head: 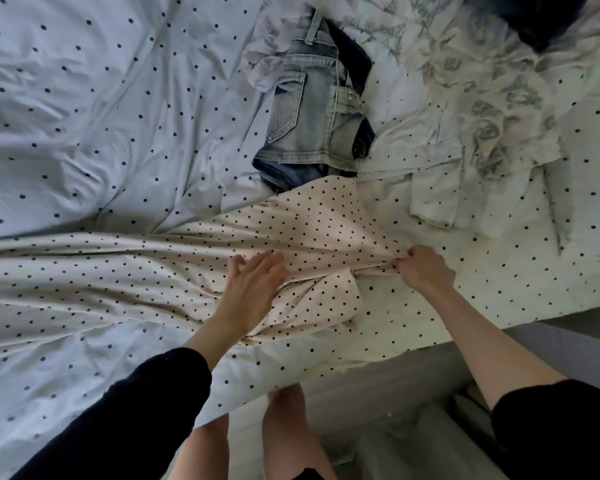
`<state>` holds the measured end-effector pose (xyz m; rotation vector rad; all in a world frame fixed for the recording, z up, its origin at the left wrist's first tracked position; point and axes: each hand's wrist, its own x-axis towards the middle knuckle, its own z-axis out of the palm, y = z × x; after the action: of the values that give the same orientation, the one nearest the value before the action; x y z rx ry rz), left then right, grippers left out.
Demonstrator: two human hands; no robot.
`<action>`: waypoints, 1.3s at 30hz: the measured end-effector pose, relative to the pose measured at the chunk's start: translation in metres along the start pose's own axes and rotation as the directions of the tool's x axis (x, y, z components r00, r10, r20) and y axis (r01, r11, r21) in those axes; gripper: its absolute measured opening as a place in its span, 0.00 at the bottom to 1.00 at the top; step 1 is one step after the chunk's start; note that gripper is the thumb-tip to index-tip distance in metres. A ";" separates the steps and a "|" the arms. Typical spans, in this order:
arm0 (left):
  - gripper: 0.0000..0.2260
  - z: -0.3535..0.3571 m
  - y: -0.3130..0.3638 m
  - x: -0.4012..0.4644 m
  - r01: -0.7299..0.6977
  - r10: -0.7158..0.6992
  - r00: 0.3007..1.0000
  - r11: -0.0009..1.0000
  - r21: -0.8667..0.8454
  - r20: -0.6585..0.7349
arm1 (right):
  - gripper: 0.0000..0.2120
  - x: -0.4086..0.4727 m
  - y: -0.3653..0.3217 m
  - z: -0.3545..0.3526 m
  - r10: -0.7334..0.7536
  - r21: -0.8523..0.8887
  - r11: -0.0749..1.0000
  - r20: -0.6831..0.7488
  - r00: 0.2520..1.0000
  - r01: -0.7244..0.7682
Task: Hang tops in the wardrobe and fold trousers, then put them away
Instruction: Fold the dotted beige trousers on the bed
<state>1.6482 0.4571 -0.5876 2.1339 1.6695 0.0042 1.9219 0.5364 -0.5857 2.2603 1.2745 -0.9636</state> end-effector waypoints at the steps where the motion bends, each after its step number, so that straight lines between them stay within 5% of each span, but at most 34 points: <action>1: 0.06 0.000 0.001 0.002 0.002 -0.002 1.000 1.000 0.004 0.015 | 0.04 0.001 0.001 -0.003 0.012 -0.017 1.000 -0.010 1.000 -0.012; 13: 0.09 0.012 0.016 -0.002 0.090 -0.086 0.986 0.996 -0.020 0.141 | 0.06 -0.009 0.000 0.000 -0.031 -0.086 0.996 -0.084 0.996 0.023; 20: 0.14 -0.016 -0.032 0.043 0.242 -0.251 0.962 0.966 -0.093 -0.108 | 0.24 0.012 -0.076 -0.027 -0.307 0.230 0.921 -0.069 0.949 0.315; 23: 0.14 -0.020 -0.063 0.063 0.279 -0.281 0.959 0.959 -0.044 -0.042 | 0.26 0.022 -0.109 -0.026 -0.312 0.422 0.858 -0.025 0.950 0.293; 28: 0.15 -0.015 -0.075 0.065 0.342 -0.341 0.940 0.938 -0.050 0.032 | 0.31 0.032 -0.116 -0.025 -0.223 0.423 0.895 0.145 0.964 0.143; 31: 0.13 -0.015 -0.074 0.064 0.394 -0.395 0.919 0.918 -0.058 -0.010 | 0.28 0.034 -0.114 -0.027 -0.187 0.488 0.870 0.190 0.964 0.073; 39: 0.13 -0.015 -0.070 0.054 0.342 -0.345 0.937 0.938 0.056 0.049 | 0.09 0.022 -0.113 -0.033 -0.261 0.631 0.757 0.051 0.964 0.172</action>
<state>1.5950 0.5251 -0.6115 1.8256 2.0015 -0.2013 1.8455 0.6287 -0.5770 2.4695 1.3114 -1.8282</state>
